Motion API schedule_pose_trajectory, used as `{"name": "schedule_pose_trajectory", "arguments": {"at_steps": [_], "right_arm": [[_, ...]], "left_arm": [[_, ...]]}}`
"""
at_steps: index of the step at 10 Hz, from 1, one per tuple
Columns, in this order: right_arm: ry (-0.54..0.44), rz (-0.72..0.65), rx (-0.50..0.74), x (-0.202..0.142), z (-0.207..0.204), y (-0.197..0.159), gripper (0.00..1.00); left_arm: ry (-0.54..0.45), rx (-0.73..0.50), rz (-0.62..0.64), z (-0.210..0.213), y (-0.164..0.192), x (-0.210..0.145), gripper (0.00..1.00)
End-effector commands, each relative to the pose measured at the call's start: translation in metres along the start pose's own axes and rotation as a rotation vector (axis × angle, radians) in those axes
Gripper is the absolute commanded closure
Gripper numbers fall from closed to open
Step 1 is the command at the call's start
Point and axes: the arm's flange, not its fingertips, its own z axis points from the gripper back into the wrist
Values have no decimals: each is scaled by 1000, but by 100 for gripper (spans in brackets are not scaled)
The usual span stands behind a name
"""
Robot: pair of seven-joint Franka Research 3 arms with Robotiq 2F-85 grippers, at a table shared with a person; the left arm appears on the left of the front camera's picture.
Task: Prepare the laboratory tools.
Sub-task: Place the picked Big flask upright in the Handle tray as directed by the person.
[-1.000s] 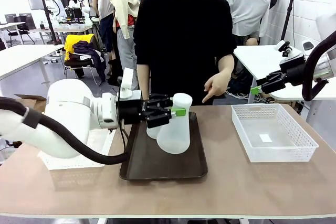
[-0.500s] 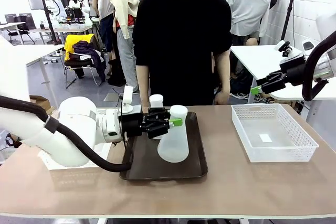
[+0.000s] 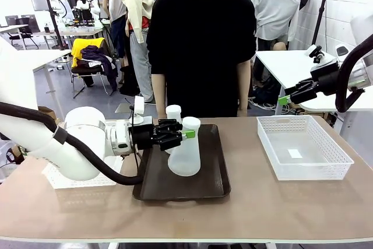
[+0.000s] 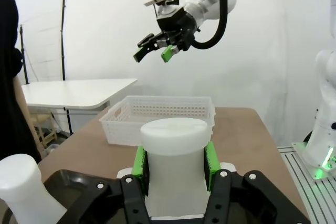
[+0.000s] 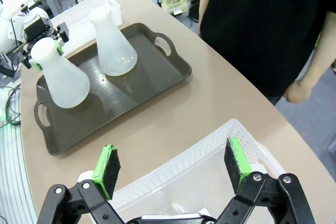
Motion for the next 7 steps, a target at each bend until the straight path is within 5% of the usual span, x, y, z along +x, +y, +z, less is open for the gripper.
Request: {"name": "schedule_pose_trajectory", "arguments": {"at_steps": [1,2,7], "right_arm": [[8,3,5,-2,0,1,0],[8,3,5,-2,0,1,0],[8,3,5,-2,0,1,0]], "left_arm": [[31,9,-38,-9,-15,-35,100],[45,2,-30,-9,-15,-37,95],[133,-43,-56,-9,-14,-34,0]]}}
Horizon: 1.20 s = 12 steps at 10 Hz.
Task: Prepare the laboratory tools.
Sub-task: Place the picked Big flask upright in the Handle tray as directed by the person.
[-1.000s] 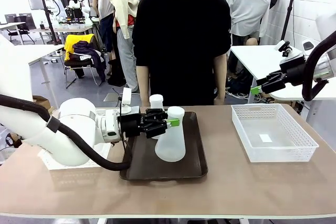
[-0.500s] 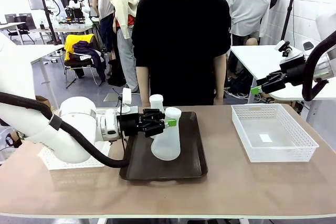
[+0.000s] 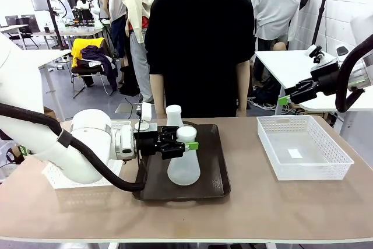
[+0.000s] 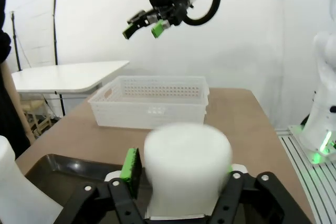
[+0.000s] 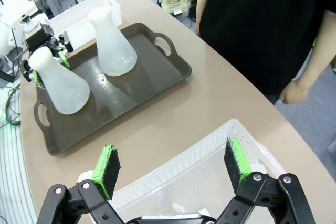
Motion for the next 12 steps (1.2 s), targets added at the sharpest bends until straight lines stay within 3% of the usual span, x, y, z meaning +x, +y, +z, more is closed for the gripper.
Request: {"name": "schedule_pose_trajectory", "arguments": {"at_steps": [1,3,8,9,10,12], "right_arm": [[8,3,5,-2,0,1,0],[8,3,5,-2,0,1,0],[8,3,5,-2,0,1,0],[8,3,5,-2,0,1,0],[8,3,5,-2,0,1,0],[8,3,5,-2,0,1,0]], "left_arm": [[70,-23,-57,-4,-8,-17,0],[120,-44,-68,3,-9,-8,0],[121,-38,-66,21,-1,14,0],[129,-31,0,24,0,14,0],[97,-24,-70,14,0,12,0],[97,-24,-70,14,0,12,0]]}}
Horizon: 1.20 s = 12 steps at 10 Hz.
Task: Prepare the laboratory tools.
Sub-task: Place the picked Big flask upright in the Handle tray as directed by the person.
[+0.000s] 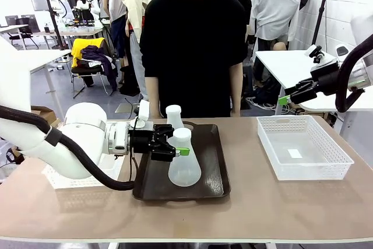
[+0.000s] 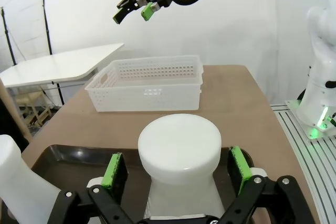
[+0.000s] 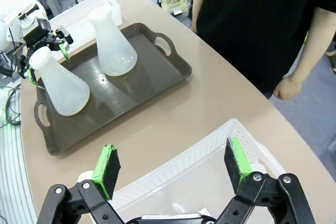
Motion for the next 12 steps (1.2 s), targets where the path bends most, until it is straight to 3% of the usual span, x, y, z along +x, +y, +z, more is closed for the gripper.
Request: {"name": "schedule_pose_trajectory", "arguments": {"at_steps": [1,12], "right_arm": [[8,3,5,-2,0,1,0],[8,3,5,-2,0,1,0]], "left_arm": [[-1,-1,-19,-2,0,0,0],[-1,-1,-19,-2,0,0,0]]}}
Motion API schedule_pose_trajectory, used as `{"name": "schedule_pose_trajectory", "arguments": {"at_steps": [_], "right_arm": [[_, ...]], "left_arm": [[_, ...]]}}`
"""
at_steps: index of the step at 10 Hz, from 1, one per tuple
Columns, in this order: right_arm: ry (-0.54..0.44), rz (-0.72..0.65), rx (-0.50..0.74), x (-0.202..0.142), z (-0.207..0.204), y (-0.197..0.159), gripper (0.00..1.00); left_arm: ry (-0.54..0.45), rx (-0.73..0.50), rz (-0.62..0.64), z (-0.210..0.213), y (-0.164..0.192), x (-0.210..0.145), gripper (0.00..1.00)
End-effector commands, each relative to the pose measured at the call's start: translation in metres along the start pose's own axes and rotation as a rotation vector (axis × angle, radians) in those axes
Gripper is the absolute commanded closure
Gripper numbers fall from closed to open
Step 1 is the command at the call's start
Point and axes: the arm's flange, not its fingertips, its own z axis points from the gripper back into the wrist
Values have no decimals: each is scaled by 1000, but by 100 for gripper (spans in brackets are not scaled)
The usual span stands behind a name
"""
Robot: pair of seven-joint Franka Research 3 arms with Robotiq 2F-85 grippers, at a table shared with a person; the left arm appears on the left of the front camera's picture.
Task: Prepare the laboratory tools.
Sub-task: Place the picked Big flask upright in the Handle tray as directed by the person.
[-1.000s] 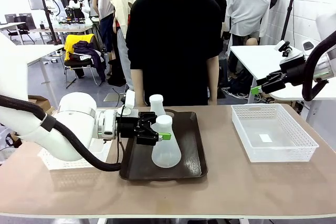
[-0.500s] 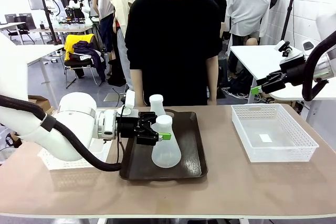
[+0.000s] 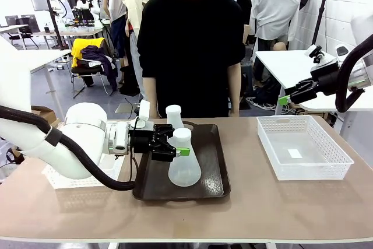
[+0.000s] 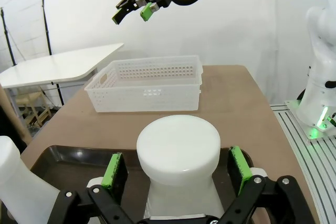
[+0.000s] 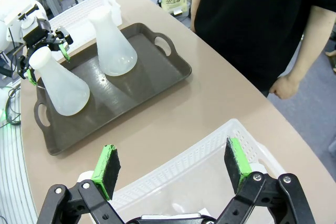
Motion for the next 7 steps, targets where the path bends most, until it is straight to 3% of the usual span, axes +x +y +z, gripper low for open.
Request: {"name": "schedule_pose_trajectory", "arguments": {"at_steps": [1,7], "right_arm": [[8,3,5,-2,0,1,0],[8,3,5,-2,0,1,0]], "left_arm": [[-1,0,-19,-2,0,-1,0],[-1,0,-19,-2,0,-1,0]]}}
